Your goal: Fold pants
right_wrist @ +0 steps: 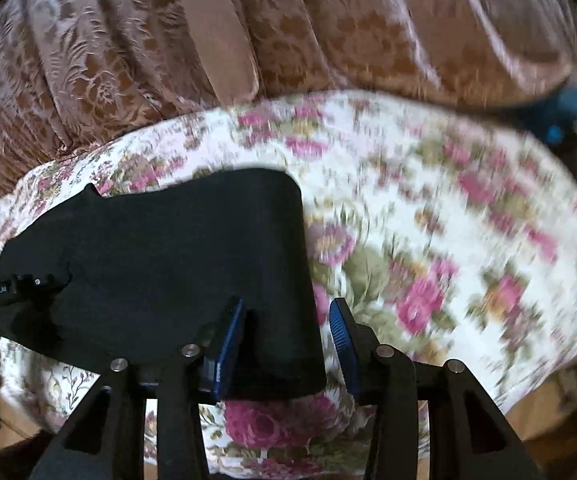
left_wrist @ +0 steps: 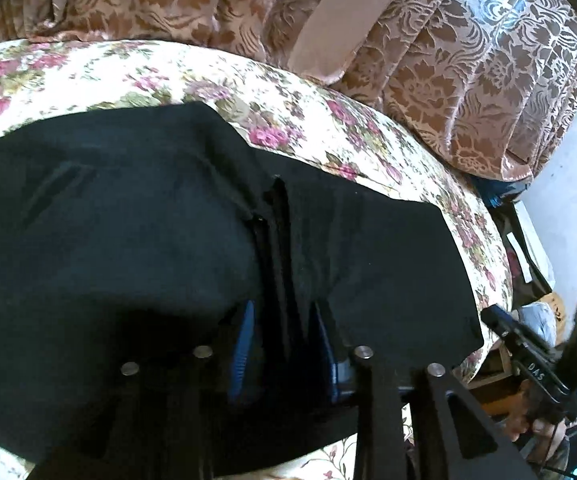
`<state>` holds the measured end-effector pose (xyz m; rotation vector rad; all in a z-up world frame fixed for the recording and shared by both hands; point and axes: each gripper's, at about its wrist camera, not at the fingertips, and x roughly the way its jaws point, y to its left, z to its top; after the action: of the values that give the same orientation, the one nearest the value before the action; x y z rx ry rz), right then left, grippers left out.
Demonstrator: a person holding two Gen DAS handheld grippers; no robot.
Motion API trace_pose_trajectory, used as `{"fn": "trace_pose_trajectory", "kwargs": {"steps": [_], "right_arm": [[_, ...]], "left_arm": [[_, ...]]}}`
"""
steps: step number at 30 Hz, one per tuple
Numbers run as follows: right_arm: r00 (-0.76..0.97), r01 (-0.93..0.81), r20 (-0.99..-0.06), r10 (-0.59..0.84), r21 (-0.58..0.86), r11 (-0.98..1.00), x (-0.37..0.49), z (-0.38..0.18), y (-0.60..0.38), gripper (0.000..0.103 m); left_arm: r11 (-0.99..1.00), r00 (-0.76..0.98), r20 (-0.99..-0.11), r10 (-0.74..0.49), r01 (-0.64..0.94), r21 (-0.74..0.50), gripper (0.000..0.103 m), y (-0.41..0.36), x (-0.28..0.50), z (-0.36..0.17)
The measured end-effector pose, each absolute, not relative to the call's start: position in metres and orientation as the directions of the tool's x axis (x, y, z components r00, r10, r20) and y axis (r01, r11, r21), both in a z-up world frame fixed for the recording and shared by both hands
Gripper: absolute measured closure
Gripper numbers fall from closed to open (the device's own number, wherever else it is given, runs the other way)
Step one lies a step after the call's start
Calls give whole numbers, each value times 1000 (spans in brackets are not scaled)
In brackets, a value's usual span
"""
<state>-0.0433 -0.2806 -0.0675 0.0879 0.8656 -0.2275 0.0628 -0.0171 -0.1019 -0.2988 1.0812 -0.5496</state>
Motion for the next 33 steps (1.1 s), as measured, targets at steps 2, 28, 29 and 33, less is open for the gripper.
{"fn": "trace_pose_trajectory", "kwargs": {"steps": [2,28,29,33], "right_arm": [[644,222,-735,-211,-84,971,-40,-57,-268,56],[676,-153,-737,2,-138,979,13,-50,-121,49],[669,-161,-743,15,-126,979,13,-53,-120,49],[636,-180,-770,55,-79,981,16,-69,-114,49]], "left_arm": [[840,389,-744,-543,261,-476,70,-9,58,-96],[864,591,-741,-320,-140,-484,45,171,3,-91],[845,606,-736,-302,-186,-500,45,190,-3,-91],[746,642,-723,-254,-346,-569,45,254,-26,-102]]}}
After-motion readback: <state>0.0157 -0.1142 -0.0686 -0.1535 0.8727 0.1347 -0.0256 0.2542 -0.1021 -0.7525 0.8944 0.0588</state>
